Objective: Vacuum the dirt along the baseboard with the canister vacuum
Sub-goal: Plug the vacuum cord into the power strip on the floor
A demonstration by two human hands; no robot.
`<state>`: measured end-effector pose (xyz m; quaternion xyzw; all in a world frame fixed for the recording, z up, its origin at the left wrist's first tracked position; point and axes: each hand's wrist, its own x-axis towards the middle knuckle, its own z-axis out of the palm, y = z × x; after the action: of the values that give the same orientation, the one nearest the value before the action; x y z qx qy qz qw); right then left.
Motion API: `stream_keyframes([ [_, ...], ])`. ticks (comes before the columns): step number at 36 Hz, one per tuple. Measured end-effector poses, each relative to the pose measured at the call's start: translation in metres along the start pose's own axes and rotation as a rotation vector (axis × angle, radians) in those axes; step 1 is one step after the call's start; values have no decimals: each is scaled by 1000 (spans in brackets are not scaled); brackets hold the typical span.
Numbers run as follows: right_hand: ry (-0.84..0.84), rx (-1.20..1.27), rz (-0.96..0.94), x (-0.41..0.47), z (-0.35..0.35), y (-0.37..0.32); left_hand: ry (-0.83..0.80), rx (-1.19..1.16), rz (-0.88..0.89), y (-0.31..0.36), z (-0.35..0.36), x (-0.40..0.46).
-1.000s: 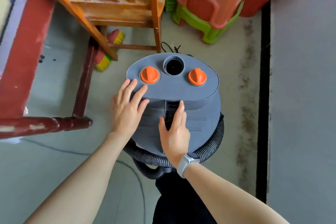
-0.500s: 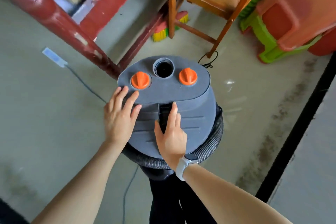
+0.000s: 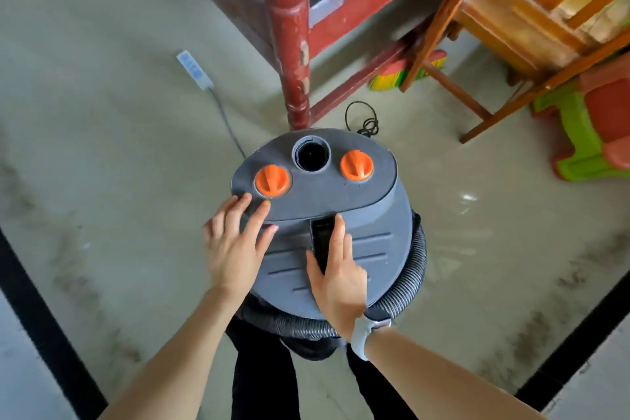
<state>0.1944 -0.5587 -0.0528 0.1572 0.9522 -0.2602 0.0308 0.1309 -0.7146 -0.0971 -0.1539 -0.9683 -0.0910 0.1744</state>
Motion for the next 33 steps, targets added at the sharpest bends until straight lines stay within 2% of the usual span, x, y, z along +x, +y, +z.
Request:
stream_keyframes([
  [9, -76, 44, -37, 5, 40, -75, 26, -2, -39, -87, -11, -5],
  [18, -120, 18, -121, 21, 89, -159, 61, 9, -159, -186, -22, -5],
  [22, -92, 39, -104, 30, 101, -183, 79, 5, -151, -209, -19, 7],
  [26, -116, 89, -106, 38, 125, -227, 85, 31, -118, -264, -21, 19],
  [33, -93, 105, -181, 69, 160, -294, 90, 34, -199, -334, -22, 41],
])
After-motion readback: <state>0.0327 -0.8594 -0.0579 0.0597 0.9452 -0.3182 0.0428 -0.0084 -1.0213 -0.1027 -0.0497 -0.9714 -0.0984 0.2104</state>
